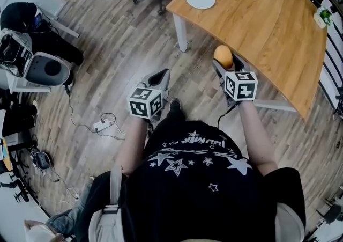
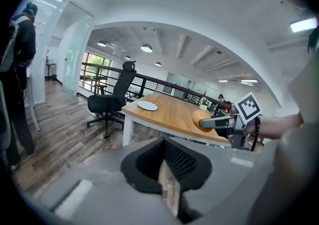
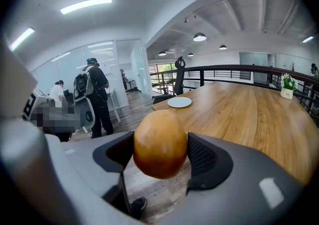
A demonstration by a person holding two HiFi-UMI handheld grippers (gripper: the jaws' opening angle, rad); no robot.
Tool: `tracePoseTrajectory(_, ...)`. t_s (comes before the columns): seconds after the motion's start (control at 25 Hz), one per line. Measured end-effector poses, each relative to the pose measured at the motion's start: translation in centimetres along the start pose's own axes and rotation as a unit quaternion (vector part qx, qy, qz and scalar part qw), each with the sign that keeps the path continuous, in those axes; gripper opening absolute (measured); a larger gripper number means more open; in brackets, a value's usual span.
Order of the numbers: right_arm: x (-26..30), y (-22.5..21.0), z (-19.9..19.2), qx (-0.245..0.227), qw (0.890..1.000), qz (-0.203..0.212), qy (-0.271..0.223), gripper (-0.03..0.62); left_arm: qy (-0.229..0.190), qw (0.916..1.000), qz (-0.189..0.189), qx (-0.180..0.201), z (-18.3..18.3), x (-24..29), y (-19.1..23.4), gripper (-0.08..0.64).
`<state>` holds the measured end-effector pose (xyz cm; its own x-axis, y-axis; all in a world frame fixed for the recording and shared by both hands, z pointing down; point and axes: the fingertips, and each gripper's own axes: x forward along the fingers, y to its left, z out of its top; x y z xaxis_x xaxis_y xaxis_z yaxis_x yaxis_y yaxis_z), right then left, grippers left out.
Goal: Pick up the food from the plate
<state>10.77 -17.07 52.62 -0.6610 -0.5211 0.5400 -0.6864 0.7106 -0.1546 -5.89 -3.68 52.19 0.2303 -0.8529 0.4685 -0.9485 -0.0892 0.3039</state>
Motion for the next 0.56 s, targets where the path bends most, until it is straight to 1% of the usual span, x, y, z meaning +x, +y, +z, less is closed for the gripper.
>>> tracePoseTrajectory(0.24, -2.7, -1.1, -0.9, 0.002, 1.0, 0.002, -0.01, 0.334, 0.007, 1.0, 0.003, -0.004, -1.9, -0.7, -3.1, 0.002)
tracePoseTrajectory(0.56, -6.1, -1.9, -3.3, 0.007, 1.0, 0.007, -0.012, 0.334, 0.002, 0.9999, -0.006, 0.013, -2.7, -0.9, -7.5, 0.002)
